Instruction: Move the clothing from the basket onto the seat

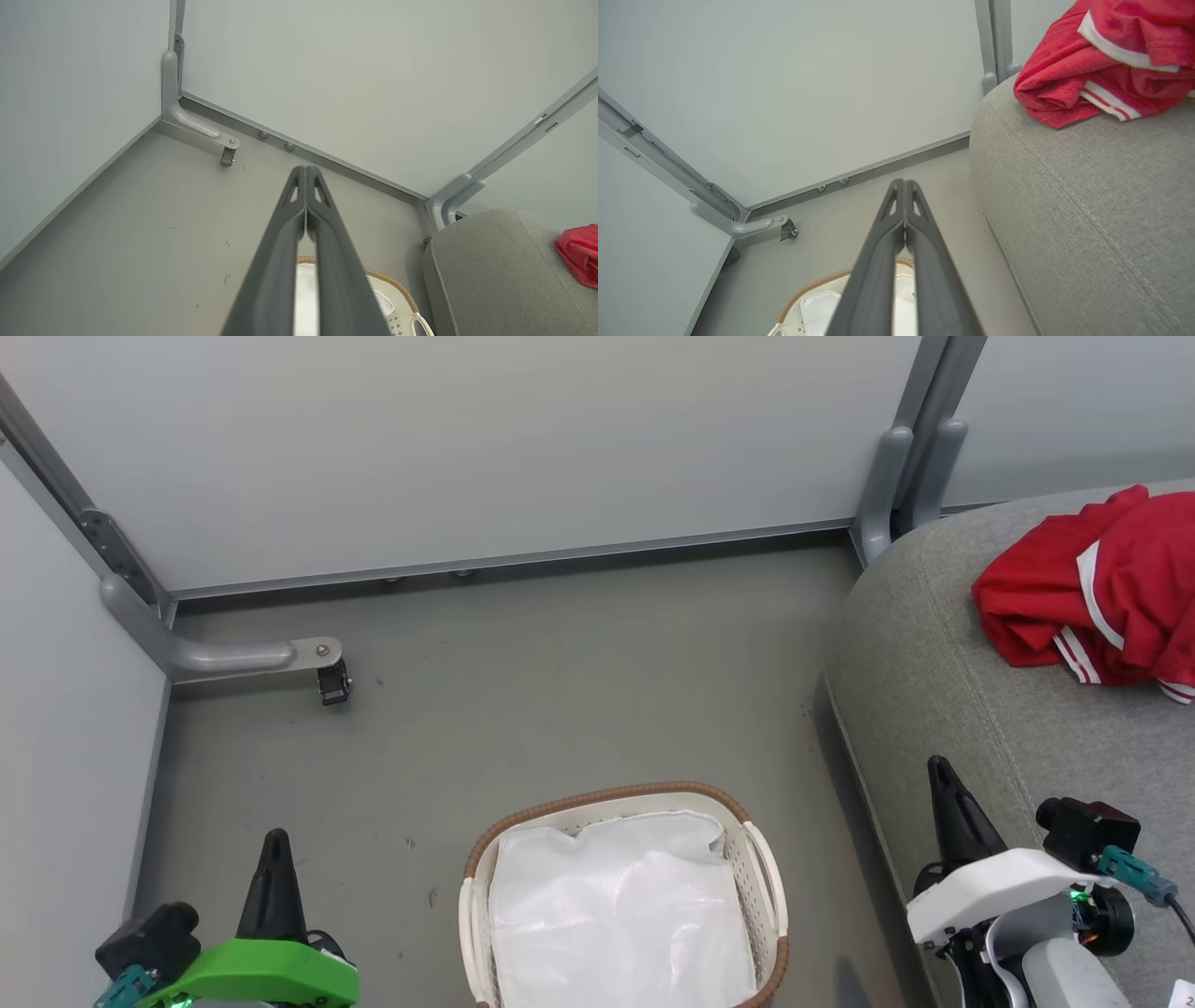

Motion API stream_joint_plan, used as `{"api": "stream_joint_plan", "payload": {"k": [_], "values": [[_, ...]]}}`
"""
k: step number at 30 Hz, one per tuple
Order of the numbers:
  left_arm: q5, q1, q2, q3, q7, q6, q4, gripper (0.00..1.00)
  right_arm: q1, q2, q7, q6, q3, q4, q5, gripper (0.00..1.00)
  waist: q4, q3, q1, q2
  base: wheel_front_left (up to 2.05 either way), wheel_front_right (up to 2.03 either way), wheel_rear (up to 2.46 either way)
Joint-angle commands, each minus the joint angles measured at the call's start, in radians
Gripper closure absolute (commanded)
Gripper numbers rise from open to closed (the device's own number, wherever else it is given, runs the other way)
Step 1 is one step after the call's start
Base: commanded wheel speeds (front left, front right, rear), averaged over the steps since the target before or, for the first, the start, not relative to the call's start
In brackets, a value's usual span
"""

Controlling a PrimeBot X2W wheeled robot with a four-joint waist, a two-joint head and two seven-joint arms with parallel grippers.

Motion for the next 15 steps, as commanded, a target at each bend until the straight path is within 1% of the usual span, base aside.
{"api": "stream_joint_plan", "payload": {"k": [1,15], "values": [[-0.039,-0.025,0.004,0.007,0.009,-0.006,-0.017,1.00,-0.005,-0.004,0.009,0.000,-0.008,-0.020,0.044,1.00,-0.001,-0.001,0.0001,0.0000,0.00,0.00,0.00],[-0.239,-0.041,0.005,0.024,0.065,-0.009,-0.028,1.00,0.001,-0.003,0.064,0.000,-0.032,-0.032,0.261,1.00,-0.005,-0.009,0.0001,0.0000,0.00,0.00,0.00]]}}
